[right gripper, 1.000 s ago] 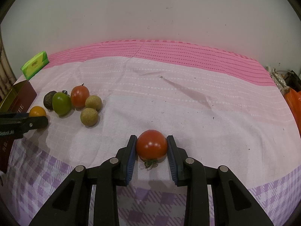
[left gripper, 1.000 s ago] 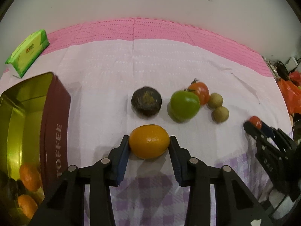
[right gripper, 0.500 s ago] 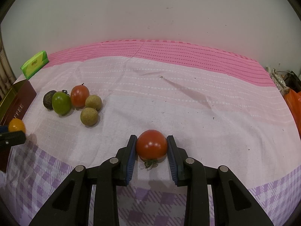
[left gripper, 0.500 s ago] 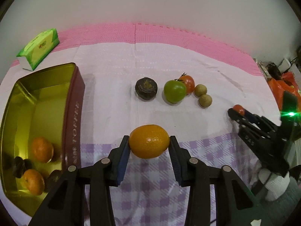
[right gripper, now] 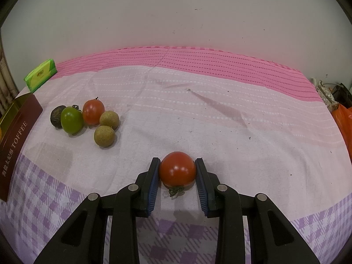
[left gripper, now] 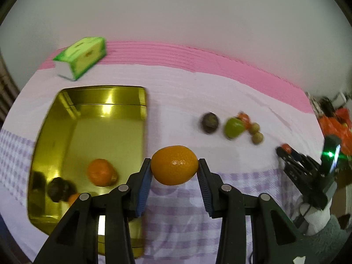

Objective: Organize fruits
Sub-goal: 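Carry the mandarin orange into the tin tray and open the left gripper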

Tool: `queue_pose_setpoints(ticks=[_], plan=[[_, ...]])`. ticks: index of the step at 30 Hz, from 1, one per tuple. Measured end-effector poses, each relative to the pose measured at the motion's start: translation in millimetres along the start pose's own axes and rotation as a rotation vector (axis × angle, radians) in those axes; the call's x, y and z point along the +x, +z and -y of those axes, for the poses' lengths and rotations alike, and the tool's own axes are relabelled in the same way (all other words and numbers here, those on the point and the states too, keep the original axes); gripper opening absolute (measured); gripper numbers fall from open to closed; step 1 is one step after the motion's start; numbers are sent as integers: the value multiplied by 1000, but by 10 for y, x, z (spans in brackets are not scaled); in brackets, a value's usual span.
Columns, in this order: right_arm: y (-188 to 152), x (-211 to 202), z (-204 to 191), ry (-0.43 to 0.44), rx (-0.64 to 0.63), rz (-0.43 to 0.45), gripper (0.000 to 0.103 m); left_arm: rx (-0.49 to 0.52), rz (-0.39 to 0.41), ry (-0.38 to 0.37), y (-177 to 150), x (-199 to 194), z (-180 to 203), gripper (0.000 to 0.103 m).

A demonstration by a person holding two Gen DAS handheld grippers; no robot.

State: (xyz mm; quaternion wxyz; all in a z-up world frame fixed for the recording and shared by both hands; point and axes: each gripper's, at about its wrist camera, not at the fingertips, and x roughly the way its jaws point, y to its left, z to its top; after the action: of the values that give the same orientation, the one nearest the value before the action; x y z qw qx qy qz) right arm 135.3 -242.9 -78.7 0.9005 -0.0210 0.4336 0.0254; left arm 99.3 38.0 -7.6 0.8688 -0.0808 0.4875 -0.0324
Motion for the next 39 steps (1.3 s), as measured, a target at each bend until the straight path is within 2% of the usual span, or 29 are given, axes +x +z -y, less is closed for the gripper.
queue_pose_setpoints(ticks=[12,16,39], plan=[[2,-1,-7,0,-1,0,33,-125,16,135,61,-43,-797,37],[3,-2,-10,-1,-1,0,33,-140,4,172,65,-31,-929,37],[-2,-8,-20,-3,-3,1,33,-203,-109,227,-38,287,-1310,37]])
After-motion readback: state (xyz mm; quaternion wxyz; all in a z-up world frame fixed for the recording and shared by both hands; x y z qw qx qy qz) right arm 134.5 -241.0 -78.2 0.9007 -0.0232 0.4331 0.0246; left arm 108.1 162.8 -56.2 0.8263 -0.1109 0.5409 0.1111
